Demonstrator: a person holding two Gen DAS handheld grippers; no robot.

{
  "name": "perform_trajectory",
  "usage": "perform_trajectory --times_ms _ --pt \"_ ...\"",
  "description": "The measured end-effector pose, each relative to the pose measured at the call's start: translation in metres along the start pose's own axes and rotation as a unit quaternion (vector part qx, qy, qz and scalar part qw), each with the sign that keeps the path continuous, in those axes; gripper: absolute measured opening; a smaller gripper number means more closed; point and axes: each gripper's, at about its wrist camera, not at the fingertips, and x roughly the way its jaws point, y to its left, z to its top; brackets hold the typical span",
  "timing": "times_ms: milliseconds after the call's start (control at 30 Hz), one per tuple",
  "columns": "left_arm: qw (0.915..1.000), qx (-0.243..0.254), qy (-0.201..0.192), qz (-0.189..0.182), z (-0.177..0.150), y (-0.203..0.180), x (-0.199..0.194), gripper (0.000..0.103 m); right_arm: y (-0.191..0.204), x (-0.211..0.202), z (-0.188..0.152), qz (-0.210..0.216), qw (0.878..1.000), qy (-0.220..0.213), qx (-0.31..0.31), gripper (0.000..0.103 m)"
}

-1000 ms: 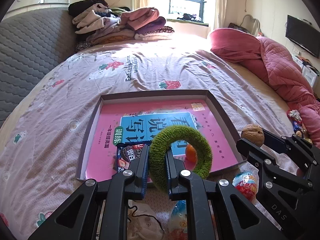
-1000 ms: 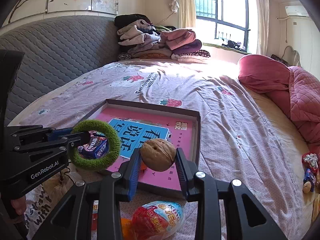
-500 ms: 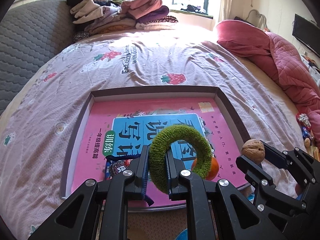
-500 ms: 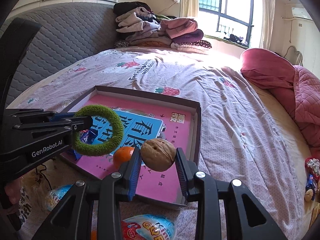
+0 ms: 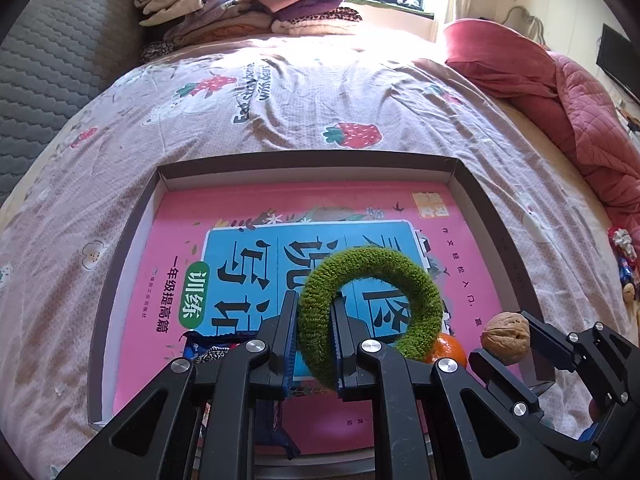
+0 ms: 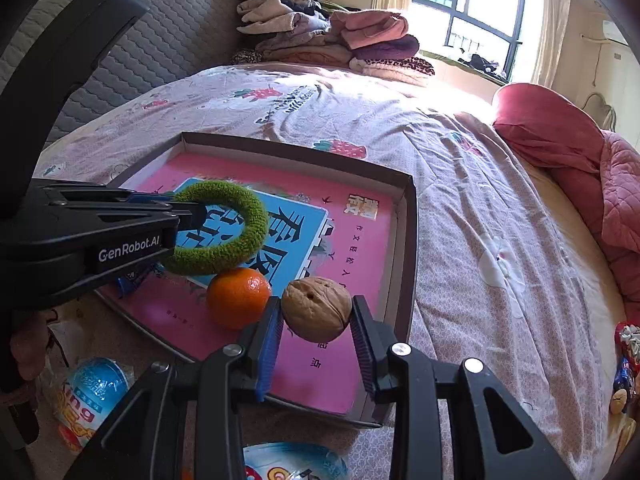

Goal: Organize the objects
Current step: 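Lower the green ring and walnut onto the workbook and open both tools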

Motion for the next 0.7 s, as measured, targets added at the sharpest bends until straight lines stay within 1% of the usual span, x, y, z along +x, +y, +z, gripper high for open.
perform_trajectory --times_ms 200,300,433,700 --pt "0.9999 0.009 0.012 0.005 -0.001 -0.003 0.008 0.015 0.0 0.007 -0.003 0.002 1.0 0.016 -0.003 0.035" --pt "0.9998 0.013 0.014 0.007 -0.002 -0.004 0.01 0.015 -0.002 0.008 -0.003 0.005 1.0 0.017 0.0 0.035" --pt "0.9991 0.031 0.02 0.021 -0.005 -0.008 0.014 0.015 -0.002 0.008 -0.003 0.007 1.0 0.019 0.003 0.035" --pt "0.9987 0.034 0.03 0.023 -0.006 -0.008 0.016 0.016 -0.003 0.008 -0.003 0.007 1.0 0.02 0.013 0.035"
